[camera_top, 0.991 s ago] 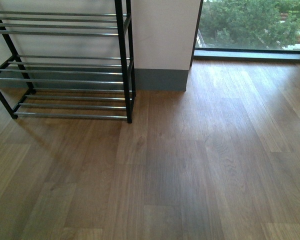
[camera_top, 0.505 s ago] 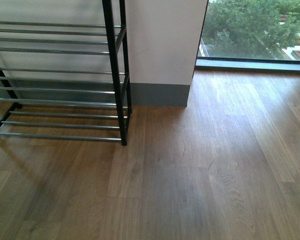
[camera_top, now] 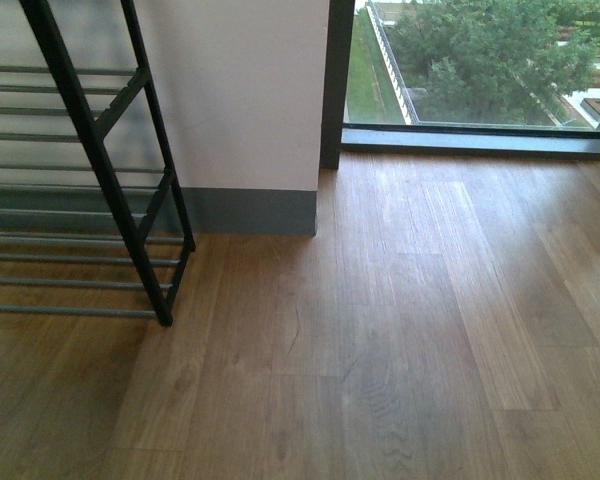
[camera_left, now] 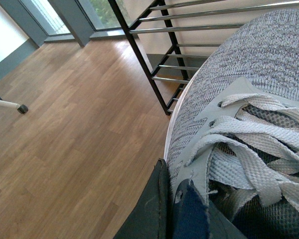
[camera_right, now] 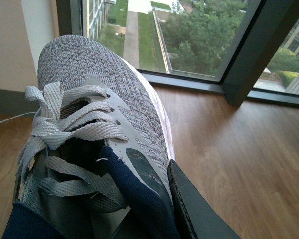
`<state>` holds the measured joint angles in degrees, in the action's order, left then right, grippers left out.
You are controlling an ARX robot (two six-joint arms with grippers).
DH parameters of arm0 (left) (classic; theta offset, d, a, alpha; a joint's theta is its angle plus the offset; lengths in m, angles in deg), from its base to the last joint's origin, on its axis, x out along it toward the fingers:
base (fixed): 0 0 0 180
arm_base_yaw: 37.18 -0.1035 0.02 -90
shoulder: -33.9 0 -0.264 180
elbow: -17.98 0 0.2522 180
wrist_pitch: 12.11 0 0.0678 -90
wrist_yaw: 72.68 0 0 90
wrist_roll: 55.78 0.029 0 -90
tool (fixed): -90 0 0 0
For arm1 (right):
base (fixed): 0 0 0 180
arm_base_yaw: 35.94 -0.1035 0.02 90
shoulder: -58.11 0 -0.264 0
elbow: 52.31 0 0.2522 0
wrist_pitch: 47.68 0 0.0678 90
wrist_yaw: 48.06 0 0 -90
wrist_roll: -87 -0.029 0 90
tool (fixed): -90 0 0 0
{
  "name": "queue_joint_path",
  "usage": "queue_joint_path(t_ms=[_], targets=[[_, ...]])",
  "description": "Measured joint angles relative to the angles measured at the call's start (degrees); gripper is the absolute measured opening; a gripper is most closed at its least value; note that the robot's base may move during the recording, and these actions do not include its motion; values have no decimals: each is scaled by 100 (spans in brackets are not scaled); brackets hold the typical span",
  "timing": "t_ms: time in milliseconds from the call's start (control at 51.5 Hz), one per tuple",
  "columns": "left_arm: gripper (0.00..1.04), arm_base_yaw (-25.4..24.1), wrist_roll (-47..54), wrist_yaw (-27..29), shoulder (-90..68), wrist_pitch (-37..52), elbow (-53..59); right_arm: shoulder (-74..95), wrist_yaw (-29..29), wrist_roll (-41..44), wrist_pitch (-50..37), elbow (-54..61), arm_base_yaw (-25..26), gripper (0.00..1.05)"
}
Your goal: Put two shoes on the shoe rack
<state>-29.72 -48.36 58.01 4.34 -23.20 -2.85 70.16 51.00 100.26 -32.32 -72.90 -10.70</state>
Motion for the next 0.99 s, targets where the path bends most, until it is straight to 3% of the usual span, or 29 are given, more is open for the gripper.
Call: queue_joint_path(t_ms=[991], targets=[[2, -4, 0, 35, -4, 0, 2, 13, 61, -2, 0, 0, 2, 1]])
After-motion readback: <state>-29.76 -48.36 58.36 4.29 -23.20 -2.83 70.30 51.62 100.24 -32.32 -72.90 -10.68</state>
